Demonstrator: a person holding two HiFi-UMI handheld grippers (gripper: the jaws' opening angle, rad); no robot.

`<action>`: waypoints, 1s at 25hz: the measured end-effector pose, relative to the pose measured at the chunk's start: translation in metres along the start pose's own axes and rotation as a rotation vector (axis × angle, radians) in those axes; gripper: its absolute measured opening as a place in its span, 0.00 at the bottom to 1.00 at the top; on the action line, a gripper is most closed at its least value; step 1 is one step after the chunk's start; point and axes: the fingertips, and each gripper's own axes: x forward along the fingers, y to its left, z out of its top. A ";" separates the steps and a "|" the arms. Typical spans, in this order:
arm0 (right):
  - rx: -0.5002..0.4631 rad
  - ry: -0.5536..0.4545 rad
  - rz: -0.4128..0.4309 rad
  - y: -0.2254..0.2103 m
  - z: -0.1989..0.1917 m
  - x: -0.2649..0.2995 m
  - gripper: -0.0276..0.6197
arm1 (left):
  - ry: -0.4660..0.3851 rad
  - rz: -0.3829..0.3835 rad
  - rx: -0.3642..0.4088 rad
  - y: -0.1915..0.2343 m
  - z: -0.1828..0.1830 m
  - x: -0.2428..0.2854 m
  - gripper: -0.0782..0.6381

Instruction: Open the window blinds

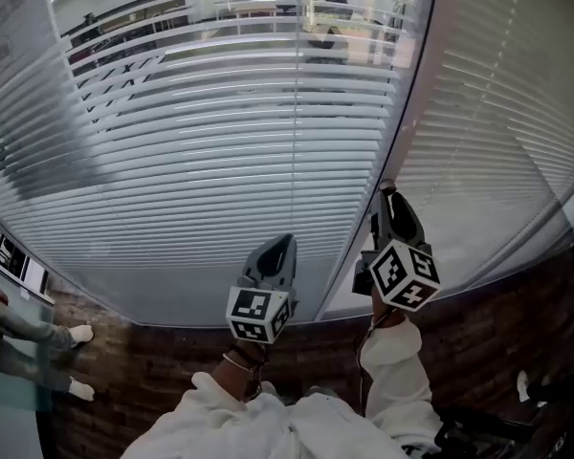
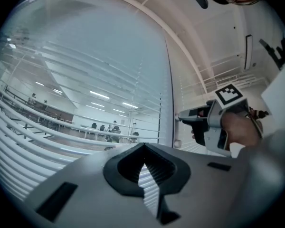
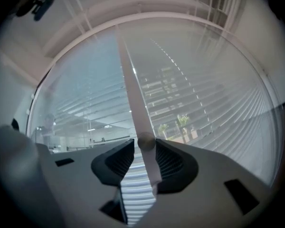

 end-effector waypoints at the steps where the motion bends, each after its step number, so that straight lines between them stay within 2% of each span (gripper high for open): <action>1: -0.065 -0.012 -0.016 0.003 -0.003 -0.009 0.25 | -0.002 0.006 -0.003 0.001 0.001 -0.004 0.10; 4: -0.270 -0.030 -0.045 0.020 -0.028 -0.044 0.24 | 0.014 0.019 -0.027 0.001 -0.007 -0.022 0.10; 5: -0.338 -0.017 -0.047 0.027 -0.044 -0.056 0.21 | 0.032 0.025 -0.030 0.000 -0.013 -0.030 0.10; 6: -0.397 0.005 -0.043 0.033 -0.060 -0.066 0.06 | 0.054 0.032 -0.030 -0.001 -0.021 -0.037 0.10; 7: -0.436 0.034 -0.034 0.039 -0.076 -0.072 0.06 | 0.076 0.038 -0.030 -0.002 -0.029 -0.043 0.10; 11: -0.414 0.116 -0.004 0.046 -0.108 -0.076 0.06 | 0.100 0.053 -0.042 0.003 -0.039 -0.049 0.10; 17: -0.370 0.130 -0.002 0.040 -0.110 -0.072 0.06 | 0.065 0.056 -0.024 0.002 -0.026 -0.047 0.10; 25: -0.367 0.139 -0.014 0.034 -0.103 -0.078 0.06 | 0.062 0.035 -0.022 -0.011 -0.024 -0.047 0.10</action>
